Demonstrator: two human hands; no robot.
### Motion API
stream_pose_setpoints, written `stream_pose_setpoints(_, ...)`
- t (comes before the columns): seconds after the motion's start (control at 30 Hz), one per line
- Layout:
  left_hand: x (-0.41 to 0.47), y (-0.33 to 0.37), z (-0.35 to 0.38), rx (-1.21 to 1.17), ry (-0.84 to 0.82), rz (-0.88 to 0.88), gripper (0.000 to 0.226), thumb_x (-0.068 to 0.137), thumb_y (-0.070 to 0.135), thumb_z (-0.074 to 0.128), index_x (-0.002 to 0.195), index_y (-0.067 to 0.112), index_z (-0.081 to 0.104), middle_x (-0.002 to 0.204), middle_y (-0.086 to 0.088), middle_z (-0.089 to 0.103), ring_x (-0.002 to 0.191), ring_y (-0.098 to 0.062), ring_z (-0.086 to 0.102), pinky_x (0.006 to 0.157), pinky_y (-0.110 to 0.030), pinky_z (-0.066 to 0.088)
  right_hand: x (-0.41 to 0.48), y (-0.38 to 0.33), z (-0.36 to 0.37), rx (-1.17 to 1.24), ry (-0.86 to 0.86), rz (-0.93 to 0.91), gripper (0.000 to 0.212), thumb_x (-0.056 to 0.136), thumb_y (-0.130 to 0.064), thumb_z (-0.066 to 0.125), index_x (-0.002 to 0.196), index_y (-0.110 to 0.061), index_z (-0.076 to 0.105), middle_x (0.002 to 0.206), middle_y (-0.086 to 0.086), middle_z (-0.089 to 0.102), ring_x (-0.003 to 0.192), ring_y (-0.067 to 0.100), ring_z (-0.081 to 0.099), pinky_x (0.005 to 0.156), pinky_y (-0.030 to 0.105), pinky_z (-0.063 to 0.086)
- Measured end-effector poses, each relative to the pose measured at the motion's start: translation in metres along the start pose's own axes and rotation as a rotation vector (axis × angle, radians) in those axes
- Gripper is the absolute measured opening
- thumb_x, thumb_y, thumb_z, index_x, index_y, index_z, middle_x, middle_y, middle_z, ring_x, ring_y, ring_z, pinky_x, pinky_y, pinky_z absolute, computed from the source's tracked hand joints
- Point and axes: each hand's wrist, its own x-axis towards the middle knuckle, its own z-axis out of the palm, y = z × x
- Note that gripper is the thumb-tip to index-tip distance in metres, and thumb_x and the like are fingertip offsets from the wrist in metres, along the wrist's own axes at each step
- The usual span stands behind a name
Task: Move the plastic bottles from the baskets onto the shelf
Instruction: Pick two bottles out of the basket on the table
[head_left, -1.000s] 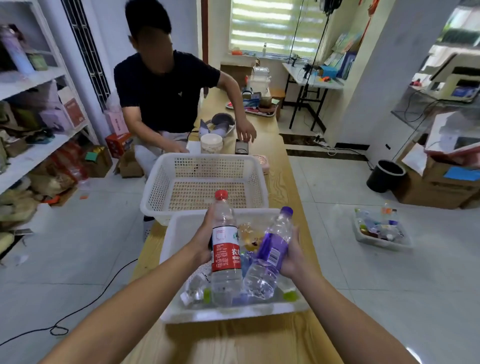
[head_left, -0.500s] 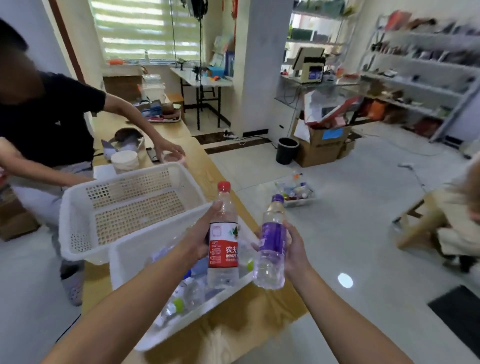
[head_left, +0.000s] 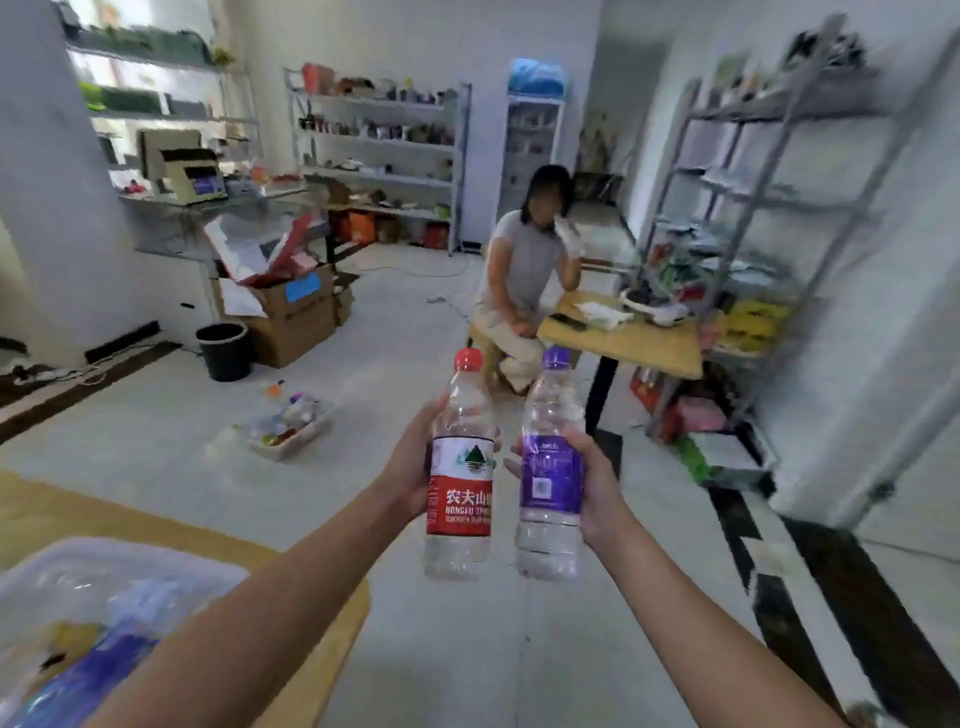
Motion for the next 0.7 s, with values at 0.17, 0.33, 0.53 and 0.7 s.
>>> stream_pose_setpoints(0.17,0.057,-0.077,0.128,0.036,-0.303,-0.158,0.051,0.09,0.053,0.049,0.101,0.009,0.071,0.093,-0.014,0.069,0.079,-0.025,0.067,0.077,-0.036,0.056,-0.105,-0.08,-0.082,-0.071,0.22,-0.286,0.071,0.057,-0.047,0.085,0.108,-0.003,0.064,0.089,0.015,0.073,0.073,0.023,0.072,0.064,0.034,0.059)
stream_pose_setpoints(0.33,0.075,-0.163,0.267,0.071,-0.543,-0.31,0.06,0.08,0.054,0.063,0.117,0.008,0.064,0.103,-0.016,0.069,0.085,-0.028,0.068,0.076,-0.037,0.057,-0.232,-0.134,-0.153,-0.081,0.459,-0.518,0.09,0.038,-0.048,0.094,0.113,-0.01,0.061,0.09,0.012,0.074,0.077,0.023,0.073,0.064,0.034,0.059)
stream_pose_setpoints(0.53,0.048,-0.253,0.393,0.139,-0.845,-0.489,0.056,0.072,0.056,0.069,0.102,0.008,0.072,0.094,-0.017,0.072,0.079,-0.028,0.07,0.074,-0.037,0.057,-0.373,-0.157,-0.211,-0.014,0.761,-0.727,0.033,0.073,-0.041,0.066,0.08,-0.011,0.077,0.079,0.011,0.074,0.067,0.023,0.072,0.062,0.034,0.06)
stream_pose_setpoints(0.7,0.019,-0.304,0.462,0.137,-1.047,-0.657,0.056,0.076,0.058,0.063,0.095,0.008,0.076,0.092,-0.015,0.072,0.078,-0.027,0.069,0.075,-0.038,0.057,-0.467,-0.16,-0.224,-0.003,0.916,-0.832,0.041,0.076,-0.043,0.061,0.084,-0.006,0.077,0.075,0.012,0.074,0.061,0.022,0.071,0.056,0.031,0.058)
